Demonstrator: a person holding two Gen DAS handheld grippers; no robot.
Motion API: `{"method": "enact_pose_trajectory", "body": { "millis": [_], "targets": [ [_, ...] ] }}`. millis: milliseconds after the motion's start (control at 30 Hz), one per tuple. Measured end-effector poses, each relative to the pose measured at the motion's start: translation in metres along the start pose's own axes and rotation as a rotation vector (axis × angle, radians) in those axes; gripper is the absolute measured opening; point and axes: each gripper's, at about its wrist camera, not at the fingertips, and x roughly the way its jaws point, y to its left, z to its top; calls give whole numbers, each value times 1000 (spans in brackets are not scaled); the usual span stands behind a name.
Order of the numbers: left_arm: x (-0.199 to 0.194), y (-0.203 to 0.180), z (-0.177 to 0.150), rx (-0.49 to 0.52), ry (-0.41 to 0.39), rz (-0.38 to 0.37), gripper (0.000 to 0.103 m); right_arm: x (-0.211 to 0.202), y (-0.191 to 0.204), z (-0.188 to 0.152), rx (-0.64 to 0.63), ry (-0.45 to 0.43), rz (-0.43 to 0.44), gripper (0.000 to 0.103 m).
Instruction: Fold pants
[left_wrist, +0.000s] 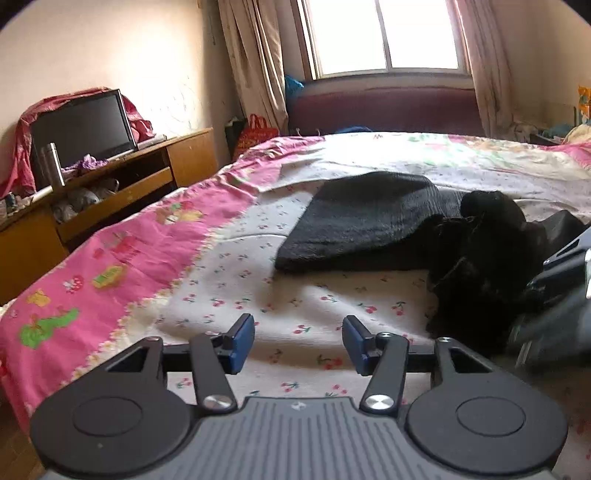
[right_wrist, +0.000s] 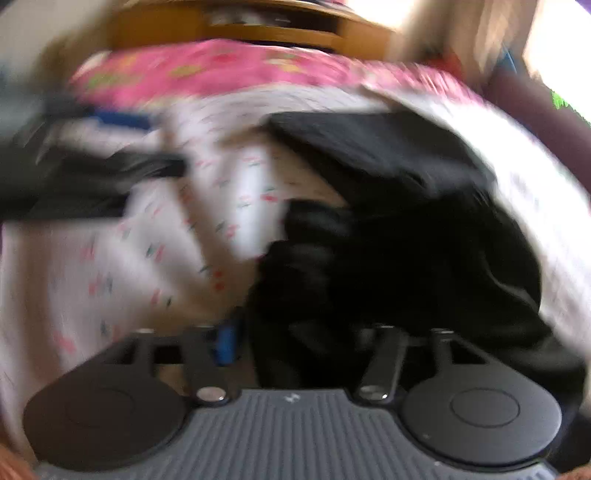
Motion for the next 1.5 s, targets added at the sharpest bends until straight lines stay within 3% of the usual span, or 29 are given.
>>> {"method": "enact_pose_trajectory", "body": {
  "millis": [100,233,400,467,600,700,800,933,1000,1067,1100,1133,1200,1267,1333,1400,1500],
  "targets": [
    [-10,6,-1,0,-19,1,70,-16,-30,6,166,8,88,15],
    [-25,5,7,10,-71,1,70,-19,-38,13,243,-6,81,10],
    [-49,1,27,7,-162,-55,71,-24,28,9,58,-2,150,9],
    [-55,-2,35,6,-187,-76,77,-23,49,4,15,-9,189,7],
    [-48,-17,43,44,-169,-109,82,-13,66,-10,-80,13,163,21],
    [-43,-34,46,61,-147,-170,82,-40,51,-17,-90,-18,206,22],
    [-41,-56,49,65,-148,-242,82,-80,11,-33,-50,-51,220,29],
    [-22,-94,51,105,-100,-302,82,-114,-80,-45,93,-95,67,33],
    [-6,-111,50,142,-75,-240,83,-111,-133,-48,206,-91,-15,39],
    [24,-121,46,186,-12,-87,82,-96,-183,-53,330,-81,-30,39],
    [46,-117,43,176,54,8,83,-85,-201,-54,383,-71,-34,39],
    [61,-108,40,127,121,58,83,-75,-216,-56,426,-64,-24,39],
    [79,-80,37,-47,229,62,84,-59,-234,-59,484,-78,12,39],
    [76,-69,38,-127,244,55,84,-45,-246,-61,534,-65,74,39],
    [70,-84,41,-27,224,110,84,-33,-245,-60,531,-50,138,39],
    [70,-101,43,74,210,152,84,-29,-241,-58,485,-40,135,28],
    [71,-110,46,116,211,179,84,-27,-256,-58,520,-57,-15,25]
  ]
}}
